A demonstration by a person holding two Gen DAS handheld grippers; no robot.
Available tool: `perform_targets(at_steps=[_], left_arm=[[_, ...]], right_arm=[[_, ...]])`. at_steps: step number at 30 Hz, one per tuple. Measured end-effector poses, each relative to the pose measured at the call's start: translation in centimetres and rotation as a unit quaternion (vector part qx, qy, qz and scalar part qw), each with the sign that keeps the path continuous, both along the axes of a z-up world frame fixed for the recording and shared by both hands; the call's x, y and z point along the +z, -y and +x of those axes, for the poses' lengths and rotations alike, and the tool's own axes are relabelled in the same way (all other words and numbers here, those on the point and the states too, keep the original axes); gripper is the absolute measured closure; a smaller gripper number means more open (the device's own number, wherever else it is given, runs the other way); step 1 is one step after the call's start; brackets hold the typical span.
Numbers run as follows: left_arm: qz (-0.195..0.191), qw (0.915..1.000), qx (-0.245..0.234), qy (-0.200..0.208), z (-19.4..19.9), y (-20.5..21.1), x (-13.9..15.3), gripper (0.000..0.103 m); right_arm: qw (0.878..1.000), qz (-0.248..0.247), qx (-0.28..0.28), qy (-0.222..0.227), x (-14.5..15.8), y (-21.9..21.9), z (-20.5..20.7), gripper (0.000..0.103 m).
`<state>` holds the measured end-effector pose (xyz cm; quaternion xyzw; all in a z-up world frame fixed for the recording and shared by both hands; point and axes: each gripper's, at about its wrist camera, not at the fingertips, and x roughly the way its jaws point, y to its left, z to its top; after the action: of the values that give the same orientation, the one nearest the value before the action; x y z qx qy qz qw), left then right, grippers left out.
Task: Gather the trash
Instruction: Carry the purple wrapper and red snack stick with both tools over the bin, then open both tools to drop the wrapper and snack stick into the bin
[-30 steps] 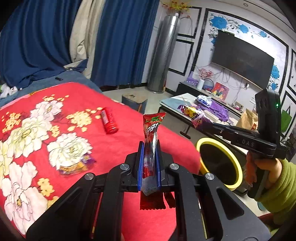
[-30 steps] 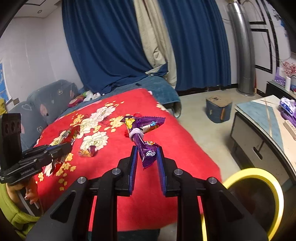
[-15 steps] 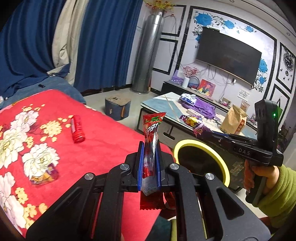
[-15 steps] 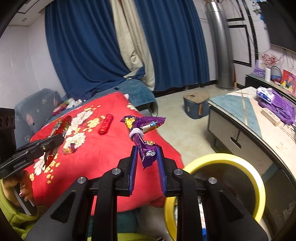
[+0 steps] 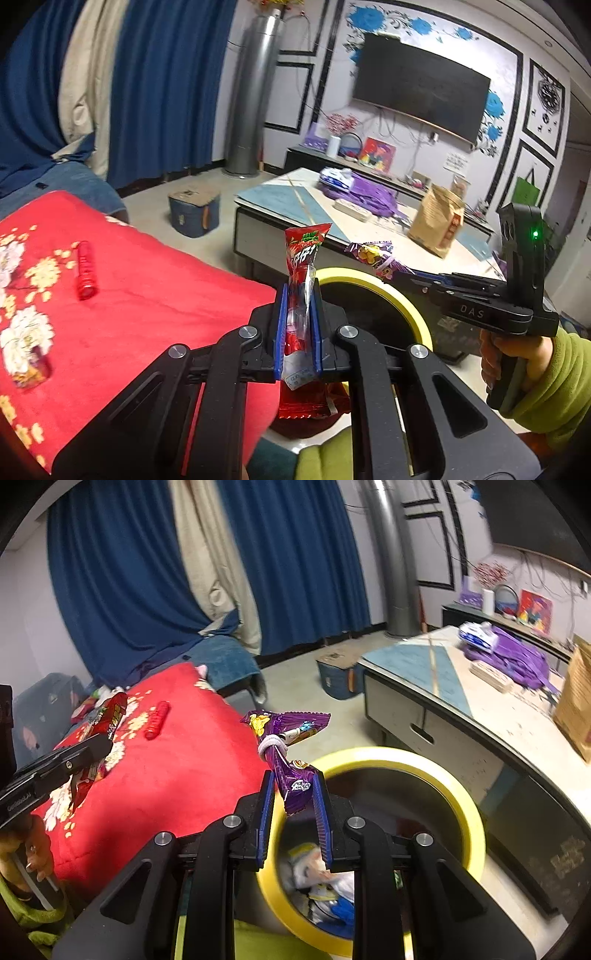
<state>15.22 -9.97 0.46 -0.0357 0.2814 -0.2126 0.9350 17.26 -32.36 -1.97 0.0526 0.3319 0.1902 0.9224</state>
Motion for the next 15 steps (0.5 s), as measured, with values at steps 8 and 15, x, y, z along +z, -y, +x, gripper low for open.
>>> perform_targets(at_steps=[8,15], left_arm=[[0.003,0.9992,-0.035,-0.021,2.0,3.5,-1.3,0.096],[0.018,0.997,-0.065,-0.039,3.2,6.4,-2.8,0.096]], right_arm=[[0.999,-0.015,-0.035,-0.035,-2.2,2.8,-0.5,0.083],[0.996,-0.008,-0.054,-0.074,-4.4,4.7,-0.8,0.082]])
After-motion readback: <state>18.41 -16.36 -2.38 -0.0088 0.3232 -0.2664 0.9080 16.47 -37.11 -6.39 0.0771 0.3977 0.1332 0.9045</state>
